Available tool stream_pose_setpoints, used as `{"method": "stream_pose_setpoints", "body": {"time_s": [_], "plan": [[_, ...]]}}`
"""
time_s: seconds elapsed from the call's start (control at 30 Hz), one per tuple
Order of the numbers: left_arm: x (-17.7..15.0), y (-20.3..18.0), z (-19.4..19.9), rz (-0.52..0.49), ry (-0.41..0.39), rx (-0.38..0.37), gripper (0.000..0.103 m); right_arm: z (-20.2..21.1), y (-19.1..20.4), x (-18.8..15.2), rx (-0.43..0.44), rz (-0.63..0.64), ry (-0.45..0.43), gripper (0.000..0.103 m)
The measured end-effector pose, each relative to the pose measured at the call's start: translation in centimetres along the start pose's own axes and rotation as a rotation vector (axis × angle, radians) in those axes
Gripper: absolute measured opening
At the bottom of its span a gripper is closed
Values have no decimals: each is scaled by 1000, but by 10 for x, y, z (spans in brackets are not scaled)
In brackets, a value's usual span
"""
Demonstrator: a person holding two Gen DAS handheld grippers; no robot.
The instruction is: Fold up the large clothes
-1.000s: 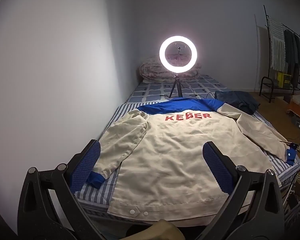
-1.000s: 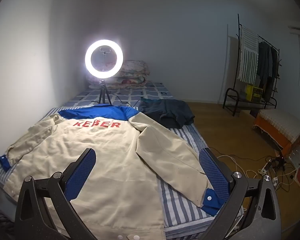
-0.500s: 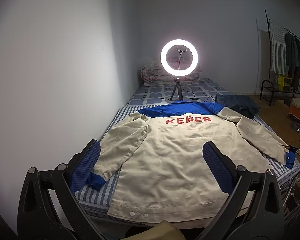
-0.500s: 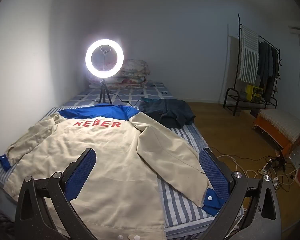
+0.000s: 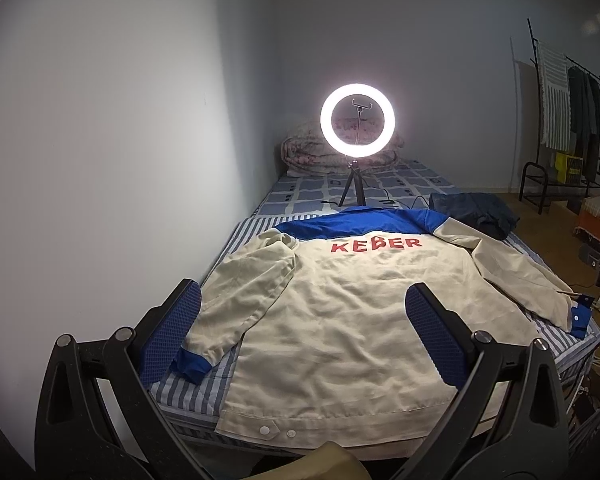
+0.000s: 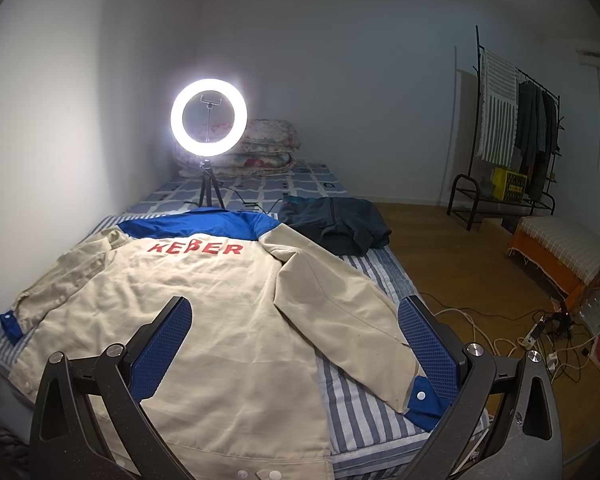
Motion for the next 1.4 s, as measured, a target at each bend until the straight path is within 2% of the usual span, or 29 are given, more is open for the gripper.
{"method": "stream_pose_setpoints", "body": {"time_s": [1.4], "plan": [[-3, -1, 4, 0, -3, 0, 103, -1, 0, 0, 0, -1, 3, 102]]}}
Point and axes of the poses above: each gripper's, at about its wrist camera, not at the fingertips, and z roughly against the way its jaws point, y to its left, x to its top, the point moved 4 cm from there along -z, roughly the way its jaws point, and after that the axes turned 3 degrees about z, right-handed, at the moved point
